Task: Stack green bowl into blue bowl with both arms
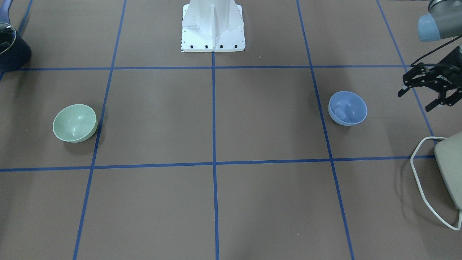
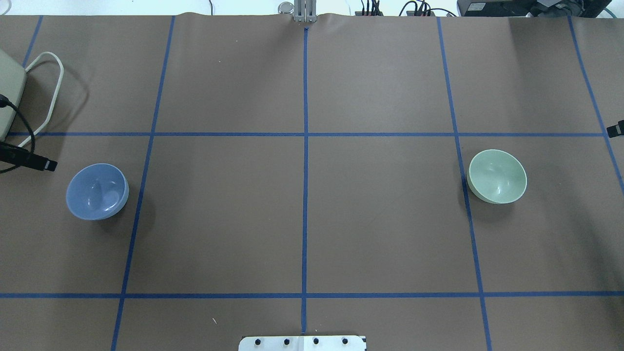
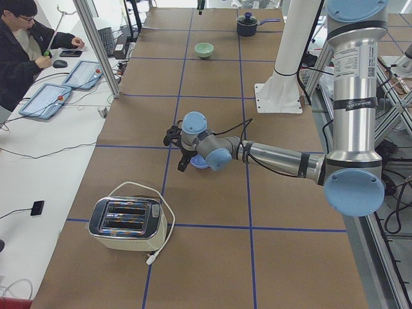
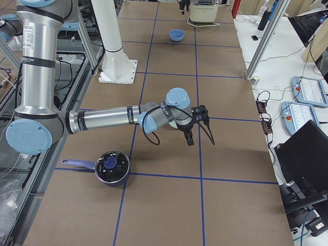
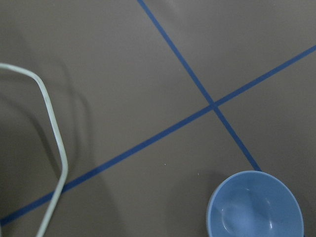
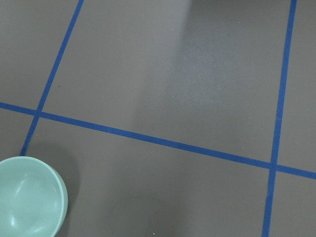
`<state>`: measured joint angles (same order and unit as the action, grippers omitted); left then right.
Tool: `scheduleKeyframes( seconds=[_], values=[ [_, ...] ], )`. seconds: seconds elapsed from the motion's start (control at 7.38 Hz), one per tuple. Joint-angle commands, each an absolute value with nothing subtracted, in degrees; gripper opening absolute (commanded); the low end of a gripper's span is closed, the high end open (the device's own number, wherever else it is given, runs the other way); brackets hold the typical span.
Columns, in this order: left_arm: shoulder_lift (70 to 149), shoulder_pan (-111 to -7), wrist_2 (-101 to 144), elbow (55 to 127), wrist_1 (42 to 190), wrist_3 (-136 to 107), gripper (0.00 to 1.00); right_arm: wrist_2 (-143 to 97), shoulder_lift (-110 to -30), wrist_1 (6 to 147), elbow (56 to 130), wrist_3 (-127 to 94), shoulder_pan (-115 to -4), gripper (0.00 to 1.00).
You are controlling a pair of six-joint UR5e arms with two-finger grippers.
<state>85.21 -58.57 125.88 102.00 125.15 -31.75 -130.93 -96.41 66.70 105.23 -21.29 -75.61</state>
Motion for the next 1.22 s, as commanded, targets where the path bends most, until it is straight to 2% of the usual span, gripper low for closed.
scheduleKeyframes(
  seconds=[0.0,0.14,0.27,0.41,0.54,1.08],
  values=[
    [84.6,-52.8,120.4,101.9,125.3,-35.3,0.99,-130.5,-96.9,65.0,105.2,-22.0,-75.1,1.00],
    [84.1,-50.7,117.6,101.9,125.6,-35.2,0.98,-130.4,-96.9,65.0,105.2,-22.0,-75.1,1.00],
    [84.1,-48.3,113.7,101.9,126.6,-35.2,0.79,-130.4,-96.9,65.0,105.2,-22.0,-75.1,1.00],
    [84.1,-47.6,113.3,101.8,126.6,-34.9,0.21,-130.4,-96.9,65.0,105.1,-22.0,-75.1,1.00],
    [84.1,-47.6,113.3,101.8,126.7,-34.7,0.00,-130.4,-96.9,65.0,105.1,-22.0,-75.1,1.00],
    [85.7,-47.6,117.4,105.5,126.4,-35.0,0.00,-130.5,-97.0,64.9,105.1,-22.0,-75.1,1.00]
  ],
)
